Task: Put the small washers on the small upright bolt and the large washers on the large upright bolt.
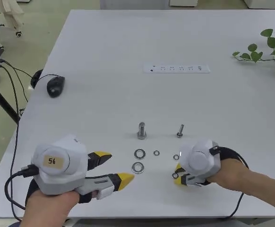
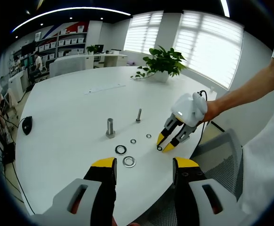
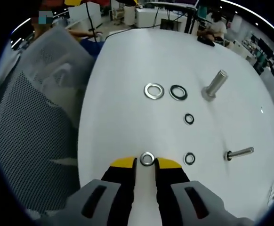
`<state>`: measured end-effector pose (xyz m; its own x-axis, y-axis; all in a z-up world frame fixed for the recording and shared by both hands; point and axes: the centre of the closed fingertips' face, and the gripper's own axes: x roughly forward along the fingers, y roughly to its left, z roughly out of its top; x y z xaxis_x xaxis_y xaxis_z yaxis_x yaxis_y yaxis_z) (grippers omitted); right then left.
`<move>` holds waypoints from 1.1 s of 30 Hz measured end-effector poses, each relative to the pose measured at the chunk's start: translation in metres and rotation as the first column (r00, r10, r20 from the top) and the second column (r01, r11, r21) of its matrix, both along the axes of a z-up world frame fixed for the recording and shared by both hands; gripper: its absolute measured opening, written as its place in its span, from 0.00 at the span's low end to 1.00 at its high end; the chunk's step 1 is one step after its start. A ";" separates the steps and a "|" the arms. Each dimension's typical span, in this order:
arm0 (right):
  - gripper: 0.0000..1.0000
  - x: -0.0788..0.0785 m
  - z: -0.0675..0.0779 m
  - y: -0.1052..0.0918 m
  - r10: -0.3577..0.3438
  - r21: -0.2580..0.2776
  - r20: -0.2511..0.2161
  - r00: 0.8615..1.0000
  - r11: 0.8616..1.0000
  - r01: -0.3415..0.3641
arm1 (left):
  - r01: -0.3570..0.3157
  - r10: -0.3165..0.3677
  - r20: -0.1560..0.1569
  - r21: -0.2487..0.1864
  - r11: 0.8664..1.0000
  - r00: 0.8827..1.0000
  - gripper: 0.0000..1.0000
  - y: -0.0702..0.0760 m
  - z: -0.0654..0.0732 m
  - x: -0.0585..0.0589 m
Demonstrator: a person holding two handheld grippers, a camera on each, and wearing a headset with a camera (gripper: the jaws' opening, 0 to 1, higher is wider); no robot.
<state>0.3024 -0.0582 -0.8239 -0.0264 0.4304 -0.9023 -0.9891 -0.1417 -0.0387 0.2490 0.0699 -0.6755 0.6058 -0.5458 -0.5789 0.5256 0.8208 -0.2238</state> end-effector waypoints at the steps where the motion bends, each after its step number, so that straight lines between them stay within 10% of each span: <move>1: 0.16 0.000 0.000 0.000 -0.001 -0.001 -0.001 1.000 1.000 0.001 | 0.001 -0.001 -0.001 0.001 1.000 1.000 0.47 0.000 0.000 0.000; 19: 0.13 0.007 0.002 -0.008 -0.134 0.032 -0.020 0.991 0.990 0.135 | -0.016 0.016 0.003 0.010 1.000 1.000 0.46 0.010 0.001 -0.003; 33: 0.13 0.032 0.023 -0.022 -0.269 0.101 -0.047 0.962 0.957 0.273 | -0.024 0.024 -0.002 0.002 1.000 1.000 0.46 0.010 0.000 -0.001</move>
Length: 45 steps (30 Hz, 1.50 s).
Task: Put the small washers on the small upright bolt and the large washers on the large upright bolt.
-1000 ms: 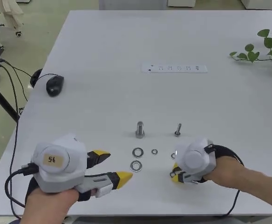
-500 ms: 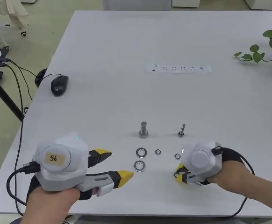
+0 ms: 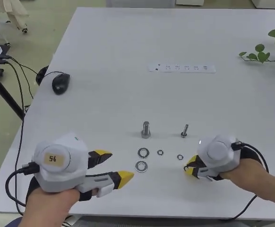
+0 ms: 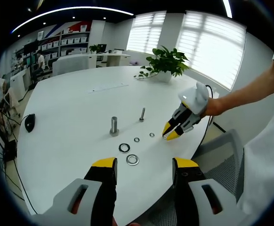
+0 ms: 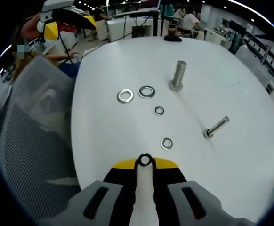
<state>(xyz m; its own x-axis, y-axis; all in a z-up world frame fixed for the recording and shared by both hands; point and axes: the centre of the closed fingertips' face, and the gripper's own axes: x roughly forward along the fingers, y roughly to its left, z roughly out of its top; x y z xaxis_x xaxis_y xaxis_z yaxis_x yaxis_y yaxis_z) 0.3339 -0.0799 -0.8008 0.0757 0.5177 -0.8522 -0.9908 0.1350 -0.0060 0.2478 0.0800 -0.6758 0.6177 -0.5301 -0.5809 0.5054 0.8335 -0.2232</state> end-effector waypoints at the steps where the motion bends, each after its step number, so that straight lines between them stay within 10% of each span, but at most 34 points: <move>1: 0.13 0.002 0.002 -0.001 -0.005 0.002 0.004 1.000 1.000 0.005 | 0.001 -0.001 0.000 0.000 1.000 1.000 0.46 0.000 0.000 0.000; 22: 0.13 0.082 0.062 -0.002 0.015 -0.017 0.112 0.994 1.000 -0.014 | -0.013 0.013 -0.004 -0.003 1.000 1.000 0.46 0.002 -0.002 0.001; 45: 0.13 0.113 0.084 0.016 0.206 -0.140 0.084 0.975 0.971 -0.193 | -0.055 0.055 -0.012 -0.010 0.998 0.998 0.46 0.010 -0.004 -0.004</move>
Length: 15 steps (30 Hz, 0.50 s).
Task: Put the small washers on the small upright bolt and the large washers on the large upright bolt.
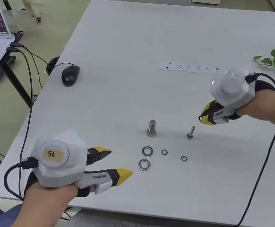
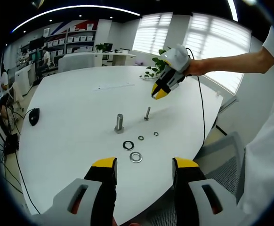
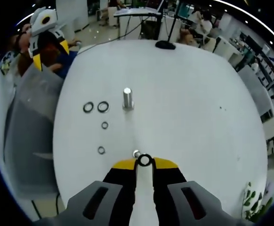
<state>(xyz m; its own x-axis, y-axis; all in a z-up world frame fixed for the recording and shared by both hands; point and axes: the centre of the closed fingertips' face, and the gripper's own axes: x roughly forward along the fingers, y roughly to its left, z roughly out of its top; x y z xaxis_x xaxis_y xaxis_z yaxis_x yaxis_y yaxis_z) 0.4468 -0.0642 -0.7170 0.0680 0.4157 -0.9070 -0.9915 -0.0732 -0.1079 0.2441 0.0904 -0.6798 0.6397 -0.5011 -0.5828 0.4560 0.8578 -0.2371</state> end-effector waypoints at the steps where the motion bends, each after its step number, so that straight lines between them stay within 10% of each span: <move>1: 0.13 -0.001 -0.001 0.000 0.009 -0.008 0.000 1.000 1.000 -0.009 | -0.001 0.001 0.000 0.000 1.000 1.000 0.46 0.000 0.000 0.000; 15: 0.13 -0.002 -0.025 0.001 0.043 -0.067 -0.041 0.998 0.997 -0.045 | -0.010 0.010 -0.001 0.000 1.000 1.000 0.46 0.000 0.001 0.000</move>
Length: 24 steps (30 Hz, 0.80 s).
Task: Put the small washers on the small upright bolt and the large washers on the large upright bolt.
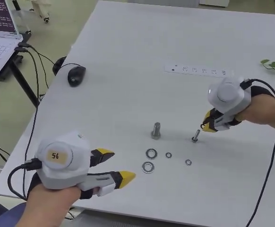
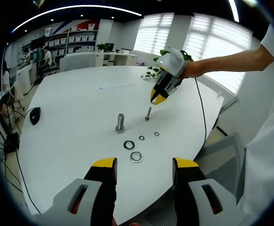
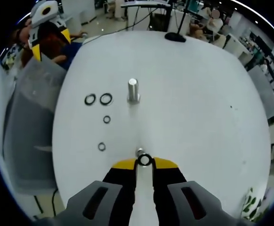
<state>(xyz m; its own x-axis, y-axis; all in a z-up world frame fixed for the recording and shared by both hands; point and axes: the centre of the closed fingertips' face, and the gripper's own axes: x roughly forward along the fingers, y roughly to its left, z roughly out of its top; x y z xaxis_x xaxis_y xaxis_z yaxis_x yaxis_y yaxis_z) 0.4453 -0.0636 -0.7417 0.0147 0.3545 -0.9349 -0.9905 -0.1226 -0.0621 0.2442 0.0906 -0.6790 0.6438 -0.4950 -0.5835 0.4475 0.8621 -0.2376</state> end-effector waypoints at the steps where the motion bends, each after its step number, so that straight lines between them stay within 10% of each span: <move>1: 0.13 0.000 -0.001 0.000 0.000 -0.001 -0.003 1.000 1.000 0.000 | 0.001 -0.001 0.000 0.001 1.000 1.000 0.46 0.000 0.000 0.000; 24: 0.13 -0.005 -0.016 0.005 0.032 -0.049 -0.028 0.999 0.998 -0.034 | -0.001 0.001 -0.003 0.009 1.000 1.000 0.46 0.001 0.000 -0.001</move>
<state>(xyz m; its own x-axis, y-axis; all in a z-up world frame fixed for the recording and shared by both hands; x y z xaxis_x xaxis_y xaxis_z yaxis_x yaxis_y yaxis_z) 0.4407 -0.0583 -0.7577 -0.0215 0.3075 -0.9513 -0.9871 -0.1576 -0.0286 0.2428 0.0917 -0.6789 0.6422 -0.4896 -0.5898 0.4462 0.8644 -0.2317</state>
